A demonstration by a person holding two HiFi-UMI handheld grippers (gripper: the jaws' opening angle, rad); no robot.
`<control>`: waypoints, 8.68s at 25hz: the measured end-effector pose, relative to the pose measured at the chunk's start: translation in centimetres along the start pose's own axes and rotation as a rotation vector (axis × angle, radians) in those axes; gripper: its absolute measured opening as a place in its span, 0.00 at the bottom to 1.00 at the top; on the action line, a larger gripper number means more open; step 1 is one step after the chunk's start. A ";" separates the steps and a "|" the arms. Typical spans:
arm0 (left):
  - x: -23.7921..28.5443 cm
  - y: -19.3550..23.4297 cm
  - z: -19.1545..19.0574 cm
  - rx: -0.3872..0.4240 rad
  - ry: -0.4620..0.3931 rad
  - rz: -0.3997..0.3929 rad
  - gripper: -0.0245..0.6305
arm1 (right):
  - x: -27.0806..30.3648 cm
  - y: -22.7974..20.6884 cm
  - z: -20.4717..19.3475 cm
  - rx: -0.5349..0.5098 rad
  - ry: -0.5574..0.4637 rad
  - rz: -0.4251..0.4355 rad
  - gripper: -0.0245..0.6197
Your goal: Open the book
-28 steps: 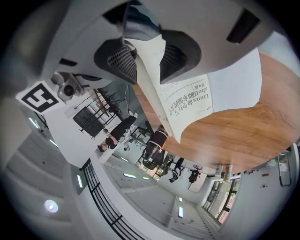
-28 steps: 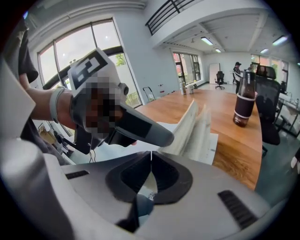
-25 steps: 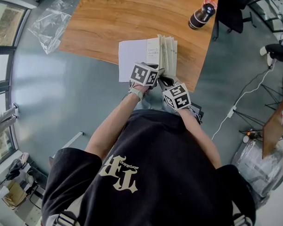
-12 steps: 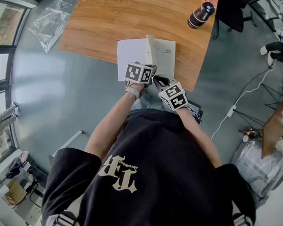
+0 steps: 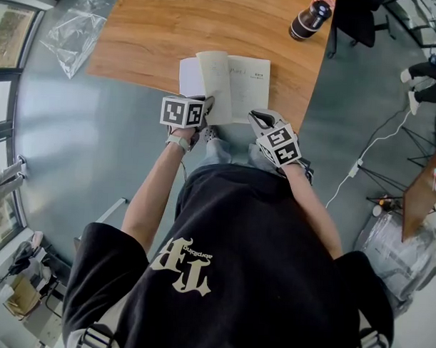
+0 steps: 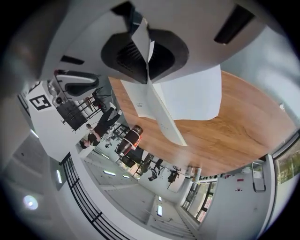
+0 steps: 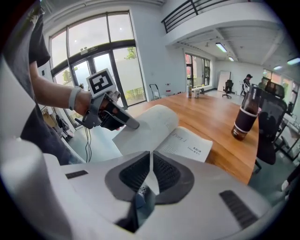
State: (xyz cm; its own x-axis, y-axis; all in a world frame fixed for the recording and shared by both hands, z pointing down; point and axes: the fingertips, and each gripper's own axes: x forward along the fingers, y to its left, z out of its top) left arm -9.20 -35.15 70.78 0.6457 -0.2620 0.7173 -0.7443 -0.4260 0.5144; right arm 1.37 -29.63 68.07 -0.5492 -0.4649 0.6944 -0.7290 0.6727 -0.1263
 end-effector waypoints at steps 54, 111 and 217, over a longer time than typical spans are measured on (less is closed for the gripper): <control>15.3 -8.0 -5.5 0.580 0.209 0.280 0.56 | -6.8 -8.4 -7.4 0.057 0.036 -0.006 0.05; 3.5 0.0 -4.0 0.377 -0.059 0.369 0.45 | 3.1 -3.7 -5.2 -0.041 0.157 0.170 0.05; -9.1 -7.8 7.8 0.286 -0.502 0.138 0.06 | -16.9 -13.8 10.9 -0.193 -0.388 -0.244 0.02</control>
State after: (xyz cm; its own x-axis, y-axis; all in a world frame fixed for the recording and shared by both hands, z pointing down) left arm -7.97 -36.23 56.52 0.6002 -0.6791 0.4226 -0.7962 -0.5574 0.2351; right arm 16.28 -37.33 50.34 -0.5106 -0.7770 0.3683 -0.7863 0.5952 0.1657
